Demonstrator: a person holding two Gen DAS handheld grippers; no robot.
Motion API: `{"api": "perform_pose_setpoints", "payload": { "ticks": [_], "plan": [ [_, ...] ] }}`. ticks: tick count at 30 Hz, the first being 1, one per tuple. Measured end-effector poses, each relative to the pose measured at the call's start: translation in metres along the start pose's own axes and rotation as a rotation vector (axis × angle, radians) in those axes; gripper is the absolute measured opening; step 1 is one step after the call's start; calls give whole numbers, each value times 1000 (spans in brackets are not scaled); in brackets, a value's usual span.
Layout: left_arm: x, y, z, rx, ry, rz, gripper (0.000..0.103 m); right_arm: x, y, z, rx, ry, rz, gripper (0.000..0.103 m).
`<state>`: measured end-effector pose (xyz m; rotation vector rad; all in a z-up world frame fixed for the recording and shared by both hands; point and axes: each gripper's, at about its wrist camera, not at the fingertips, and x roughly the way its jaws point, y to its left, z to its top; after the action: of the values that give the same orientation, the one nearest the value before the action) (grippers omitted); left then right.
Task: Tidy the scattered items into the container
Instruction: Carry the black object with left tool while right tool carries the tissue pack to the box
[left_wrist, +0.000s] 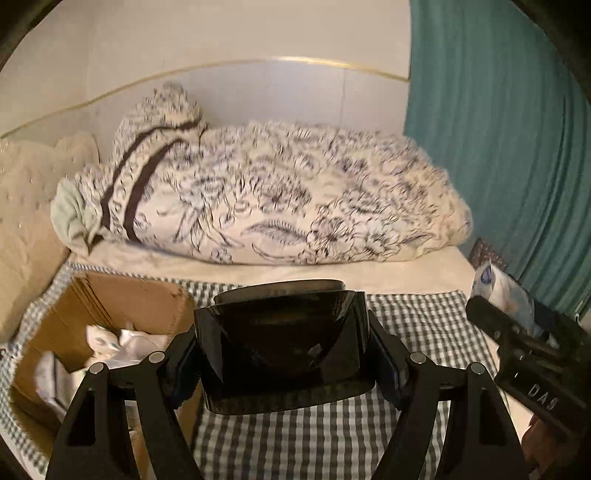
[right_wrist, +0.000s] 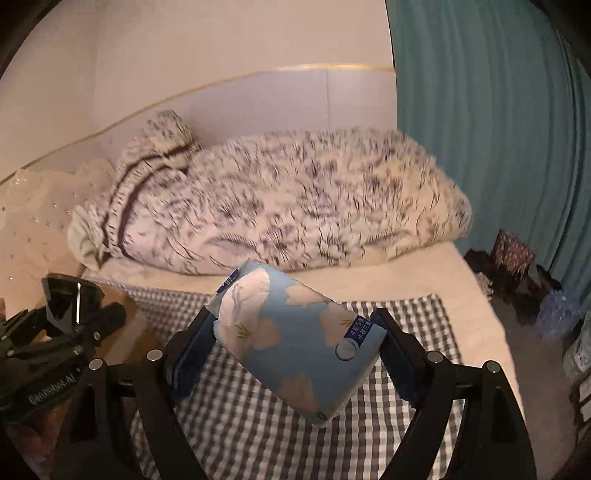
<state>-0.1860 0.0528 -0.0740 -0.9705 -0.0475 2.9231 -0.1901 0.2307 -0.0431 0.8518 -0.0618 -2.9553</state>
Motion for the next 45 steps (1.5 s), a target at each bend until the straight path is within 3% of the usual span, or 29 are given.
{"api": "perform_pose_setpoints", "payload": {
  "ticks": [13,21,31,45],
  "plan": [
    [-114,25,-2,-9,-117,-34,78,-117,28,-12,-17,-91,10,84],
    [-155,46,-8,-15,-165,-18,78,-153,42,-24,-16,-114,20,84],
    [-169,75,-13,-31,-171,5,78,-171,65,-23,-39,-138,48,84],
    [-154,130,-15,-57,-143,47,78,-144,120,-16,-96,-111,96,84]
  ]
}}
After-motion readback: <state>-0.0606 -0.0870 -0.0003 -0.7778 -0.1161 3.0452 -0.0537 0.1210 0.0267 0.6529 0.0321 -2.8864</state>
